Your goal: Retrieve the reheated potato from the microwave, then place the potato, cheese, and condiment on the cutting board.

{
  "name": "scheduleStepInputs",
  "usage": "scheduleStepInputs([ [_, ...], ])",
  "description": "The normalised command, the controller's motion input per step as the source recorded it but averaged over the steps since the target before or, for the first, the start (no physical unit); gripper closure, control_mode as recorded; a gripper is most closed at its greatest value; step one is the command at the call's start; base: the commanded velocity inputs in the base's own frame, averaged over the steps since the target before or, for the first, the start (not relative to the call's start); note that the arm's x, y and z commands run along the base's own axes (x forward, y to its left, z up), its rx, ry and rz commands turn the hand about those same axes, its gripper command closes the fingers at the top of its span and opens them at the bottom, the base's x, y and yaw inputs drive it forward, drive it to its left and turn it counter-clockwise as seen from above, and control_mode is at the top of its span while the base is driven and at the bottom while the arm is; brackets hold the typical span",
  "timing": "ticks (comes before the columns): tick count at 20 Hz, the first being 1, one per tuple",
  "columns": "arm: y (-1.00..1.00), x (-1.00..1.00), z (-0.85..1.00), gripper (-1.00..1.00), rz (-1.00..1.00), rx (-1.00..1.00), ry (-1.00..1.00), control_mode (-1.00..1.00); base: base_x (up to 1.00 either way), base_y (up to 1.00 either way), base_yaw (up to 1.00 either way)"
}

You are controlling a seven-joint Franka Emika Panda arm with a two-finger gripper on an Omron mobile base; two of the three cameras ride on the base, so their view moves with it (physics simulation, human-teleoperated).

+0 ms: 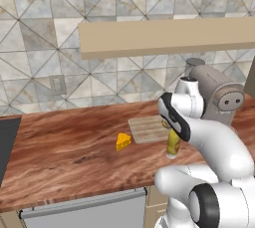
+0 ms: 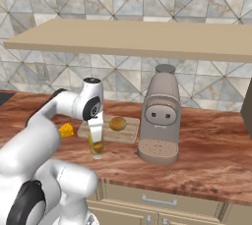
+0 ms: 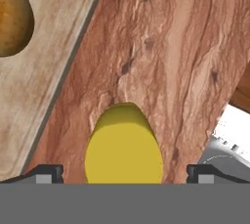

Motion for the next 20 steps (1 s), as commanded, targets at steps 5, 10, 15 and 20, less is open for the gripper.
scheduleStepInputs([
  [5,0.0,0.22,-0.44,-1.0,0.0,-0.02,0.13,-1.0,0.0,0.0,0.0],
  [10,0.0,0.19,-0.59,-1.0,0.0,-0.01,0.17,-1.0,0.0,0.0,0.0],
  [15,-0.03,-0.07,-0.15,1.0,0.0,0.0,0.07,-1.0,0.0,0.0,0.0],
  [20,0.01,-0.13,0.09,1.0,0.09,0.03,0.01,-1.0,0.0,0.0,0.0],
])
